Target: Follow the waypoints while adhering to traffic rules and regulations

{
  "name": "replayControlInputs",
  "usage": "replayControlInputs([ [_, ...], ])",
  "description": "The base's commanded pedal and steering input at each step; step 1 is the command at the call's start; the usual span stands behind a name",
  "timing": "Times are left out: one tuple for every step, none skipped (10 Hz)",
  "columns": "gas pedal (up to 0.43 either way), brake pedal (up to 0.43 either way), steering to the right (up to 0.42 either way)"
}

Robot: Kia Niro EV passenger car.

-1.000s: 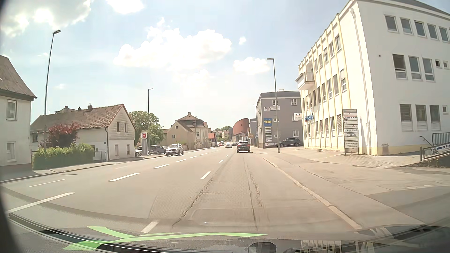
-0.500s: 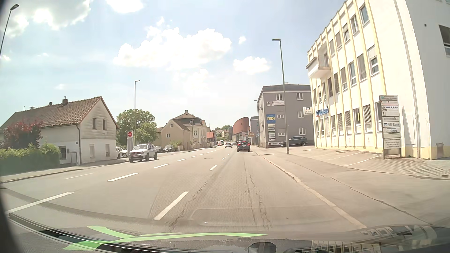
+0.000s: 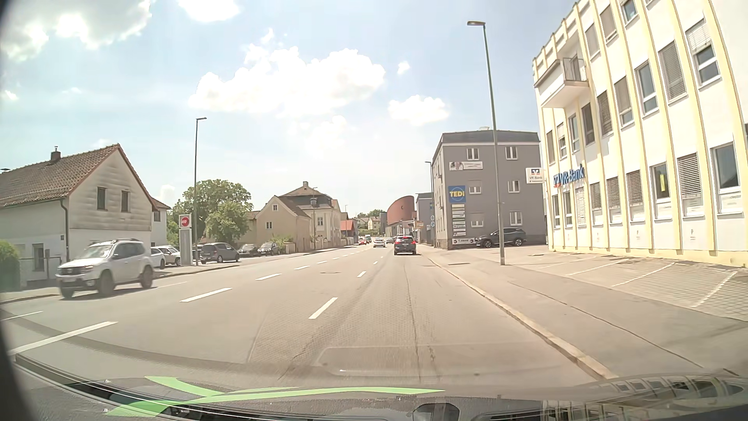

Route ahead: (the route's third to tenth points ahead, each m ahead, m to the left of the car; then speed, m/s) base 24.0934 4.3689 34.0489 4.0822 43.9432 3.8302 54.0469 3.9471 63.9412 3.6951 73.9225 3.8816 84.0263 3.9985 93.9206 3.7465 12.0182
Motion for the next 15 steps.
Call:
replayControlInputs([
  [0.138, 0.0, -0.005],
  [0.138, 0.0, -0.005],
  [0.138, 0.0, -0.005],
  [0.138, 0.0, -0.005],
  [0.138, 0.0, -0.005],
  [0.138, 0.0, -0.005],
  [0.138, 0.0, -0.005],
  [0.138, 0.0, -0.005],
  [0.13, 0.0, -0.005],
  [0.13, 0.0, -0.005],
  [0.11, 0.0, -0.005],
  [0.079, 0.0, -0.005],
  [0.067, 0.0, -0.005],
  [0.059, 0.0, -0.005],
  [0.047, 0.0, -0.005],
])
